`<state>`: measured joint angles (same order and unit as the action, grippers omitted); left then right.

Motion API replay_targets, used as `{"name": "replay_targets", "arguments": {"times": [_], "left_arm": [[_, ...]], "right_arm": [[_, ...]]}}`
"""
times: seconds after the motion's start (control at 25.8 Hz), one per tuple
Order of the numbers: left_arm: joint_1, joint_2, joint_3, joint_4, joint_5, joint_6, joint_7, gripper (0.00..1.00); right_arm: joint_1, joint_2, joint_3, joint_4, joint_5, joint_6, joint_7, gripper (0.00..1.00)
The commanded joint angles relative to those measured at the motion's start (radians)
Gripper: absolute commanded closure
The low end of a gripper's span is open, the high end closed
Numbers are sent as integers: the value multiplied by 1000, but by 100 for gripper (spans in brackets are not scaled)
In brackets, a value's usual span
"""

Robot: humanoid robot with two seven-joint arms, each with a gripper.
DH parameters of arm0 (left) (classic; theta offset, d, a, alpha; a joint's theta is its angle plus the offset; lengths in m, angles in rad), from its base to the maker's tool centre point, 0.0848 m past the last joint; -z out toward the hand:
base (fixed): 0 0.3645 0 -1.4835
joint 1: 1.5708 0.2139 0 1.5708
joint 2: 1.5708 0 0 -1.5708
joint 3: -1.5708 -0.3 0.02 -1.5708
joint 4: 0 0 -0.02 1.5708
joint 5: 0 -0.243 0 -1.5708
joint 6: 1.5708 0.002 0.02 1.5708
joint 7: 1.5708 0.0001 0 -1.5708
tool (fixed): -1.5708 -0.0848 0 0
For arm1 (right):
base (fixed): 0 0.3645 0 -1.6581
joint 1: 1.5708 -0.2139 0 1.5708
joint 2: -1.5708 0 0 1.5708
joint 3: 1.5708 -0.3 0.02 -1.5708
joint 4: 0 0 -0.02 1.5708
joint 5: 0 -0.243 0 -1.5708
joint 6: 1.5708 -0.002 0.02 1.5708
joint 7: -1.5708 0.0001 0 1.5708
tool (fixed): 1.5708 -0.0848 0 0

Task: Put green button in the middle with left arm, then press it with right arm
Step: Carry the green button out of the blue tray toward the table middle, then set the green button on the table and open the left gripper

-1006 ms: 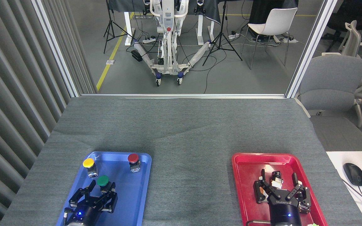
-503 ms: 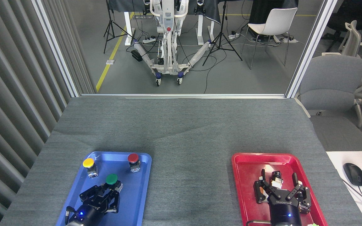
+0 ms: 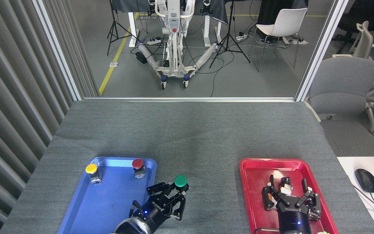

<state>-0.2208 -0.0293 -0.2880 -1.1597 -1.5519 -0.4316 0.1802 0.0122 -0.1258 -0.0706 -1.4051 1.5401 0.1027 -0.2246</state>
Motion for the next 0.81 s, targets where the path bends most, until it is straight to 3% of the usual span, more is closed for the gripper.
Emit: {"name": "replay_targets", "arguments": {"times": [0.0, 0.23, 0.7, 0.77], "left_arm": [[-29, -96, -66, 81, -103, 77, 21, 100], [-63, -107, -218, 190, -100, 281, 77, 100], [-81, -106, -214, 259, -65, 294, 82, 98], [-83, -106, -214, 261, -60, 298, 85, 87]], "right_arm": [[0, 0, 0, 0, 0, 0, -1, 0], [0, 0, 0, 0, 0, 2, -1, 0], [0, 0, 0, 0, 0, 2, -1, 0], [0, 0, 0, 0, 0, 0, -1, 0]]}}
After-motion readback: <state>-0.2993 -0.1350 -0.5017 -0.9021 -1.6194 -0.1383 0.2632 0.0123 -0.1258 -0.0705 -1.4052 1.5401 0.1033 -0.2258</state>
